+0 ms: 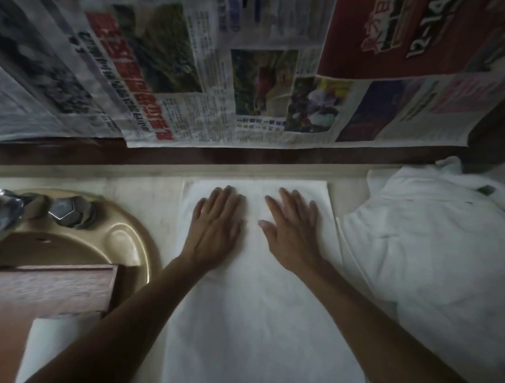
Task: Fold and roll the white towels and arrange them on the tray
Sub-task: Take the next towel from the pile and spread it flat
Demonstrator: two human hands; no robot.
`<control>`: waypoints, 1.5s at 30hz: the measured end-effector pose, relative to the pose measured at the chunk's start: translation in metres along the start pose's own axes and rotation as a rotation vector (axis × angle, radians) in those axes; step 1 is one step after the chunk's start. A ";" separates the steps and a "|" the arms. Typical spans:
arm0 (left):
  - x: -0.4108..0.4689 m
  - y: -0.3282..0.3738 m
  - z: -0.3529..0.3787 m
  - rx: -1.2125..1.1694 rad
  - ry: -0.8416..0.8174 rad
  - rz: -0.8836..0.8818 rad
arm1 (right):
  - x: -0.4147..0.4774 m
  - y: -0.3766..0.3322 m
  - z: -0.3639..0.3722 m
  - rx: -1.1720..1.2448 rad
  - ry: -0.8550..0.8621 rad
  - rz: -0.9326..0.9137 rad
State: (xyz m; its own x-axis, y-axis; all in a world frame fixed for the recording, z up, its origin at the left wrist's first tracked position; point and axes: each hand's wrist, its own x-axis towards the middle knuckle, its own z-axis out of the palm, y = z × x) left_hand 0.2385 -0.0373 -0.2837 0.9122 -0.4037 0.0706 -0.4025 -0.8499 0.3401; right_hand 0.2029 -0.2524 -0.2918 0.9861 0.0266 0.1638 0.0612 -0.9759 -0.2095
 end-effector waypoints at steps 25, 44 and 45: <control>-0.123 0.054 -0.009 -0.110 0.049 -0.055 | -0.121 0.020 -0.046 0.002 0.127 0.104; -0.288 0.103 0.015 -0.087 -0.032 -0.035 | -0.289 -0.041 -0.045 0.090 -0.071 -0.094; -0.299 0.091 0.012 -0.059 -0.021 -0.060 | -0.293 -0.025 -0.048 0.090 -0.061 -0.067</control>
State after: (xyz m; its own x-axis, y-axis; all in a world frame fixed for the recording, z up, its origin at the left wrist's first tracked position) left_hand -0.0716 0.0024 -0.2850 0.9323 -0.3604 0.0295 -0.3417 -0.8513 0.3983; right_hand -0.0947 -0.2458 -0.2885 0.9867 0.1067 0.1223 0.1380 -0.9481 -0.2866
